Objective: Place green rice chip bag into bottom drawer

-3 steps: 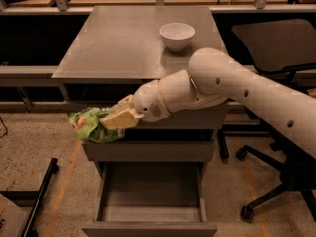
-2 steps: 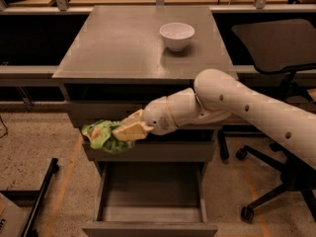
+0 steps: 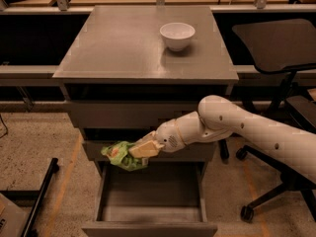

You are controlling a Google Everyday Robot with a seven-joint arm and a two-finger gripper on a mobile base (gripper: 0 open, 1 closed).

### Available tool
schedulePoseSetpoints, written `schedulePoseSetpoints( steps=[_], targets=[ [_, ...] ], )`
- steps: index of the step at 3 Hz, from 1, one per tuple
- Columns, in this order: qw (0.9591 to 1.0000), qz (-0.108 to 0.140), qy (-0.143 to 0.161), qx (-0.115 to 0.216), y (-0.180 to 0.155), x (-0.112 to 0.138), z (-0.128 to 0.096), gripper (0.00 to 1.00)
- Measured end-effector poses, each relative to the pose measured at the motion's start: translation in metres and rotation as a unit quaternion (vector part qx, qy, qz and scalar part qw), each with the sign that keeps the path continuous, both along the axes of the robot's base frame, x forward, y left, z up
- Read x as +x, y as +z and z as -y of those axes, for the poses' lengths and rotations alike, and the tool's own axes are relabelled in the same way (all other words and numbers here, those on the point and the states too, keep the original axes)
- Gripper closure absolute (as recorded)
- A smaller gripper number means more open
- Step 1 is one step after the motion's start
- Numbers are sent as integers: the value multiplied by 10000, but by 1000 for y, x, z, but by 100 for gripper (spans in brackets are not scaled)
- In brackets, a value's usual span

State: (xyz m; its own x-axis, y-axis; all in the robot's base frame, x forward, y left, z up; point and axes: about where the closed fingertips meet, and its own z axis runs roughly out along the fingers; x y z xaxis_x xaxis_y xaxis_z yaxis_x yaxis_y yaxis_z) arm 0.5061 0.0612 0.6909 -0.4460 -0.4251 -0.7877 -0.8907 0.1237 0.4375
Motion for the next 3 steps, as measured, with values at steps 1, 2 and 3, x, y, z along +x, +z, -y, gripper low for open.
schedulePoseSetpoints(
  steps=[1, 2, 3],
  targets=[
    [9991, -290, -247, -160, -44, 5, 18, 100],
    [9992, -295, -234, -164, -44, 5, 18, 100],
    [9982, -498, -195, -278, -65, 3, 14, 100]
  ],
)
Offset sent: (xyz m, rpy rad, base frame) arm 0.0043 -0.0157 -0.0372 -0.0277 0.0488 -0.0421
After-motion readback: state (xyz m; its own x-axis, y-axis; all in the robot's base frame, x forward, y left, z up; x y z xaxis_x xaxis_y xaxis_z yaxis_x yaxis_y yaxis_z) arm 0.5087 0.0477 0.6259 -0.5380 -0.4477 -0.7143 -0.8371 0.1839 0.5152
